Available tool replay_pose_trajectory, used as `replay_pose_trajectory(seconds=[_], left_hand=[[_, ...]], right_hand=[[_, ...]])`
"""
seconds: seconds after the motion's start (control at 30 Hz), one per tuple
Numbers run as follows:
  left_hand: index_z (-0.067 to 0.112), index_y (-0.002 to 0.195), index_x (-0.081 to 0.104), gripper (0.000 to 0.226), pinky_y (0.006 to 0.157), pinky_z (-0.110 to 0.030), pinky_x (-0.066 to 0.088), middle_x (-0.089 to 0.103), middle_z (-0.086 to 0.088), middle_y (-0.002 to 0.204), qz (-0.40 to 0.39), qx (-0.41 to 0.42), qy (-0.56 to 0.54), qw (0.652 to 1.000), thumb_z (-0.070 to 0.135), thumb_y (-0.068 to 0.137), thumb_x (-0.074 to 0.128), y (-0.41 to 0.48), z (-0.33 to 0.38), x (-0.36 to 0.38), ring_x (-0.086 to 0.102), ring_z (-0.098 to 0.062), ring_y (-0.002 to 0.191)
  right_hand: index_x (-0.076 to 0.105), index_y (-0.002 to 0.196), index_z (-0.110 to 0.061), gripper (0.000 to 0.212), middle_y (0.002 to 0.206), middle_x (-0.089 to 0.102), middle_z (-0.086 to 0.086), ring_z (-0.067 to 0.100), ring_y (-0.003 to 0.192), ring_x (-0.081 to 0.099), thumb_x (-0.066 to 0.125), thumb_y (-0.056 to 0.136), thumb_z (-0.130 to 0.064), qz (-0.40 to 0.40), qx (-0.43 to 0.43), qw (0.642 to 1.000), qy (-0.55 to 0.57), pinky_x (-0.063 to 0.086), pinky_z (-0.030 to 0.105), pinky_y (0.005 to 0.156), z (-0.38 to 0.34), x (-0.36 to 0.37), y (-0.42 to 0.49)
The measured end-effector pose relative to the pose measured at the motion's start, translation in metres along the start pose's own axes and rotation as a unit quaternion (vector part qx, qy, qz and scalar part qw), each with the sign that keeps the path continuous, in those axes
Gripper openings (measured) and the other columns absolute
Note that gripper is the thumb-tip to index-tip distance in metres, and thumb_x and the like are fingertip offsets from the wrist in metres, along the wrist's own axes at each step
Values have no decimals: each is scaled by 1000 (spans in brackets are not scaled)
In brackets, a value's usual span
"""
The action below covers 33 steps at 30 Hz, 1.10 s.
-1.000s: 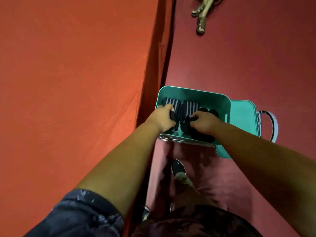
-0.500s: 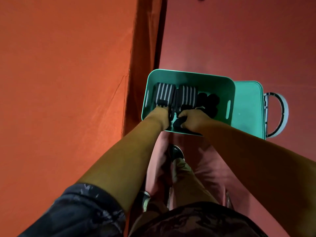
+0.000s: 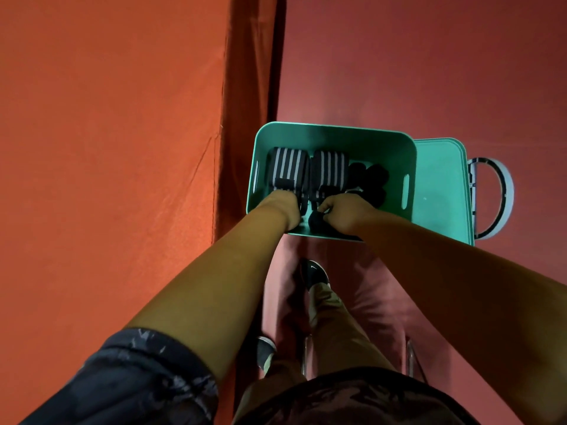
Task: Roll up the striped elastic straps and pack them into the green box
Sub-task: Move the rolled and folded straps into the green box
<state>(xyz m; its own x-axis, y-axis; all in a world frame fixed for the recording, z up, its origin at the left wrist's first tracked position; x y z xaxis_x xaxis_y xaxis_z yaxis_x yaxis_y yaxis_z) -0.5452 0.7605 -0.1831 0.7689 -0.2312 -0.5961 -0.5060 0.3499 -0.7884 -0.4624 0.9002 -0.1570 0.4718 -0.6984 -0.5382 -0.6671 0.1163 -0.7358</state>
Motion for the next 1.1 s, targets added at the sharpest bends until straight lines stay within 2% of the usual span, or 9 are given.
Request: replay_pose_trajectory(seconds=[0.13,0.23,0.4,0.53,0.67,0.77,0.83,0.97,1.1], left_hand=[[9,129,72,33,93,-37,57,72,-19,127,22,31,0,999,23,100,63,-14,10,-13,69,-36,114],[7,128,71,34,88,-36,53,71,-20,125,46,60,5,997,28,103,62,-30,24,-24,68,-38,113],[0,118,72,27,88,-39,50,72,-24,123,92,139,-3,986,18,105,57,-73,66,-35,66,-41,116],[6,103,78,23,88,-37,55,77,-15,110,115,216,-49,968,19,104,59,-97,114,-33,69,-33,107],[8,92,75,21,90,-40,55,78,-7,102,138,264,-91,950,19,101,60,-93,180,-37,70,-27,100],[6,95,77,19,88,-38,58,80,-4,99,118,279,-138,943,16,99,60,-73,233,-35,75,-23,93],[6,96,77,19,87,-41,60,80,-4,97,101,280,-154,942,14,99,60,-51,262,-30,76,-23,90],[12,104,77,20,83,-29,51,76,4,107,91,280,-102,950,11,100,57,-12,304,-24,70,-20,103],[10,111,74,24,85,-33,50,74,-7,114,88,273,-29,958,9,101,53,16,324,-23,64,-25,107]], right_hand=[[79,118,-11,23,124,76,10,27,121,68,61,104,-17,23,3,1000,19,49,29,101,0,-14,-16],[79,105,-7,25,115,77,11,26,112,69,59,106,-22,68,7,997,47,45,26,86,2,-25,-36],[70,81,-20,22,93,74,1,23,95,69,64,102,-26,155,46,977,136,44,25,79,24,-31,-89],[80,87,-17,18,96,81,0,20,96,73,64,95,-19,219,82,948,214,57,32,88,65,-36,-128],[77,82,-19,19,86,80,2,23,82,75,65,96,-18,236,129,913,307,64,38,78,130,-49,-132],[74,91,-14,16,96,80,11,26,79,75,63,101,-17,225,170,895,346,65,40,81,186,-62,-117],[71,95,-19,12,108,78,16,33,96,76,60,100,-20,208,200,899,330,64,48,93,224,-67,-103],[69,98,-9,15,111,75,22,45,105,72,56,97,-15,177,214,915,292,60,51,94,278,-68,-73],[62,137,-6,43,133,69,19,42,117,69,61,95,-17,160,239,907,308,57,44,103,303,-70,-51]])
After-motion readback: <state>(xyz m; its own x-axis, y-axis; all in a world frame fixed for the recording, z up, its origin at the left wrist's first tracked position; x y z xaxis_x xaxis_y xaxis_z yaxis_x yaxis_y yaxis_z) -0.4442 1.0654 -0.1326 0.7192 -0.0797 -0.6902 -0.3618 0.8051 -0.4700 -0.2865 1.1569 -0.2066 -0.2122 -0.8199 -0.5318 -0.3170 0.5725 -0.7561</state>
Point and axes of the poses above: each hand's wrist, its own y-axis towards the middle knuckle, its own x-axis out of the palm, z = x × y, the point moved 6 cm from there along y, towards the middle knuckle
